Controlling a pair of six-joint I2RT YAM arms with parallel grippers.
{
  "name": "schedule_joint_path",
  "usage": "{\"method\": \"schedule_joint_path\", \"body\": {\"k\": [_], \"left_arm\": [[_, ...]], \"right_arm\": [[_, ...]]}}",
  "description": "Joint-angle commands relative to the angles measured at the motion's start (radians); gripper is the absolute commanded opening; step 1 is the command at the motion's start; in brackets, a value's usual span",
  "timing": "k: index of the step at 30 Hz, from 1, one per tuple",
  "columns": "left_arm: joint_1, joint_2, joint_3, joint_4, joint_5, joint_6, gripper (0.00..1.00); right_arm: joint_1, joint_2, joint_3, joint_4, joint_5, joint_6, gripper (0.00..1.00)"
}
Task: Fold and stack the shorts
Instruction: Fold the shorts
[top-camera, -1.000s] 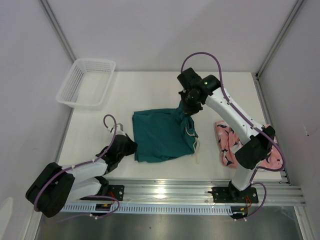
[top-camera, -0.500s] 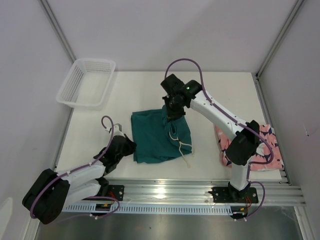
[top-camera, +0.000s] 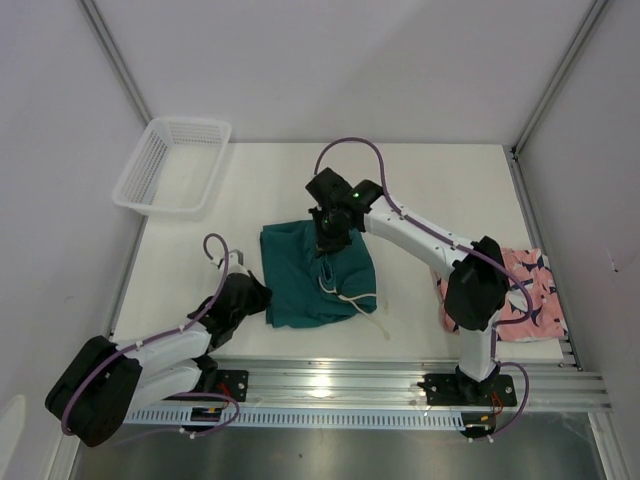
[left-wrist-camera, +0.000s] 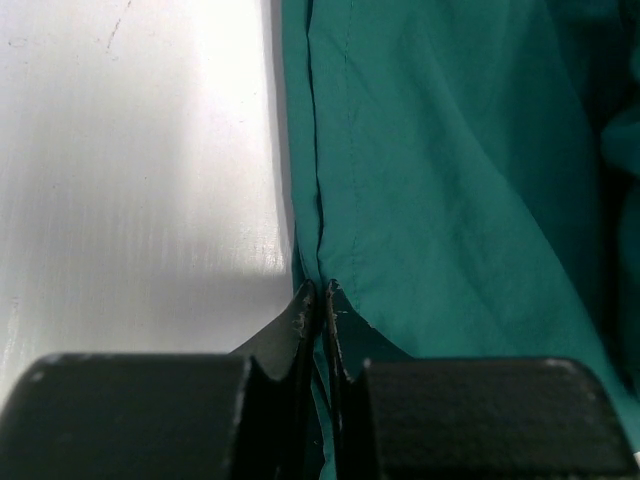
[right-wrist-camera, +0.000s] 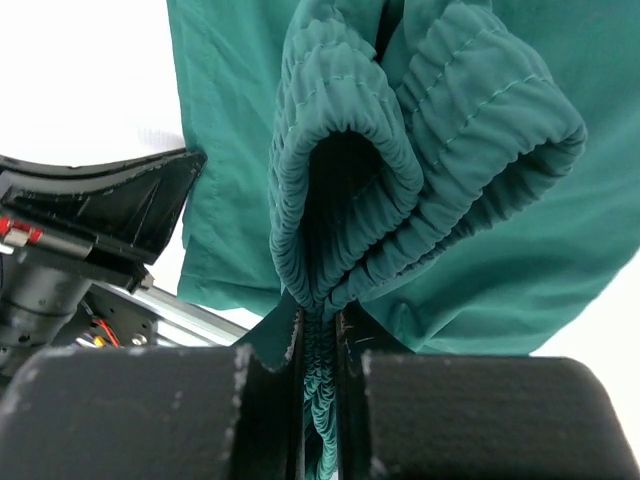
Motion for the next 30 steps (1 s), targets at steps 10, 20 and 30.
{"method": "schedule_joint_path", "body": {"k": [10,20,30], "left_arm": [[-0.006,-0.065,-0.008,-0.042,-0.025,0.027,0.09],[-0.006,-0.082,-0.002,-0.065,-0.019,0.024,0.09],[-0.006,-0.079,0.029,-0.103,-0.028,0.032,0.09]], "right_arm": [[0.010,0.112,-0.068,0.252,-0.076,0.111,0.00],[0.041,0.176,-0.086,0.284,-0.016,0.113,0.00],[0.085,0.109,-0.118,0.401,-0.153,0.129,0.46]]}}
